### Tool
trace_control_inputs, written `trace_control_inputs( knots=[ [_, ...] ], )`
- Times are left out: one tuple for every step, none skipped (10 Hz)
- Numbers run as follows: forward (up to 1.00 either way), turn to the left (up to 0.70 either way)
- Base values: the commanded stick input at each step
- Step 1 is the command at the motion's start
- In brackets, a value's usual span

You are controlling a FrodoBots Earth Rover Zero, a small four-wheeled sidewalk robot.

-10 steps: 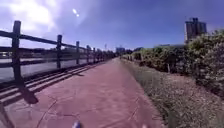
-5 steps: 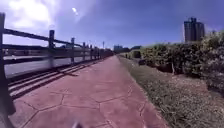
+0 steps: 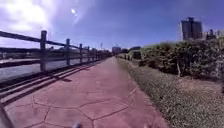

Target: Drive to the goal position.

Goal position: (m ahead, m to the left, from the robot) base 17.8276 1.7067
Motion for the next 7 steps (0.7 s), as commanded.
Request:
trace_control_inputs(
  knots=[
    [0.7, 0.0],
    [0.7, 0.0],
    [0.7, 0.0],
    [0.7, 0.0],
    [0.7, 0.0],
    [0.7, 0.0],
    [0.7, 0.0]
  ],
)
